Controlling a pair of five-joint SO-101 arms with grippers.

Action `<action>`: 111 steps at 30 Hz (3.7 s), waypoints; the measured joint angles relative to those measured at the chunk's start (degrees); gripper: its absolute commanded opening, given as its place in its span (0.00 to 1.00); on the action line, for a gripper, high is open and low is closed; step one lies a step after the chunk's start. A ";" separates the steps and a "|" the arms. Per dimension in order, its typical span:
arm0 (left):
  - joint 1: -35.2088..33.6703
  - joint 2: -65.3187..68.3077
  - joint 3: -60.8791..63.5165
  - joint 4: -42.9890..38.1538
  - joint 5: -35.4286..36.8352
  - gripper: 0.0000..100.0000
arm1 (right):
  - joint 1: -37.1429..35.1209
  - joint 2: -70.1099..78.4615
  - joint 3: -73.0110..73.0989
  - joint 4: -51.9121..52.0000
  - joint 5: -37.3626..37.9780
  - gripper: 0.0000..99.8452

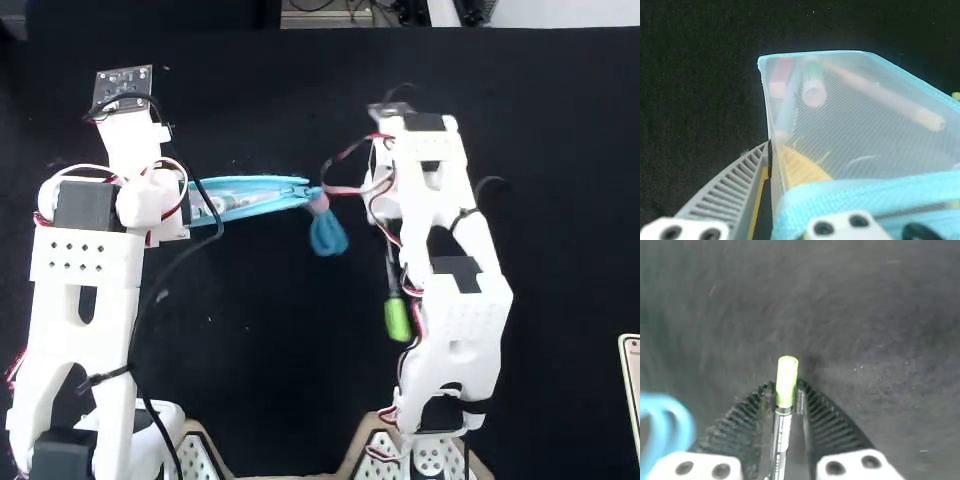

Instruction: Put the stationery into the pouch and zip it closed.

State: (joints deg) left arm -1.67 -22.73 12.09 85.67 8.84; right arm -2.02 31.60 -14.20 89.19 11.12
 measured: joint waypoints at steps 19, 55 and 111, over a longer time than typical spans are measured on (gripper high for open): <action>0.00 0.00 0.00 0.00 0.00 0.03 | 2.20 5.54 -3.34 3.08 23.65 0.14; 0.00 0.00 0.00 0.00 0.00 0.03 | 2.99 -8.00 11.08 -3.96 24.88 0.01; 0.00 -0.09 0.35 0.00 0.00 0.03 | -33.58 -99.60 53.36 -62.77 -10.90 0.01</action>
State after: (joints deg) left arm -1.67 -22.81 12.44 85.67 8.84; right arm -35.60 -68.00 39.16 26.42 0.22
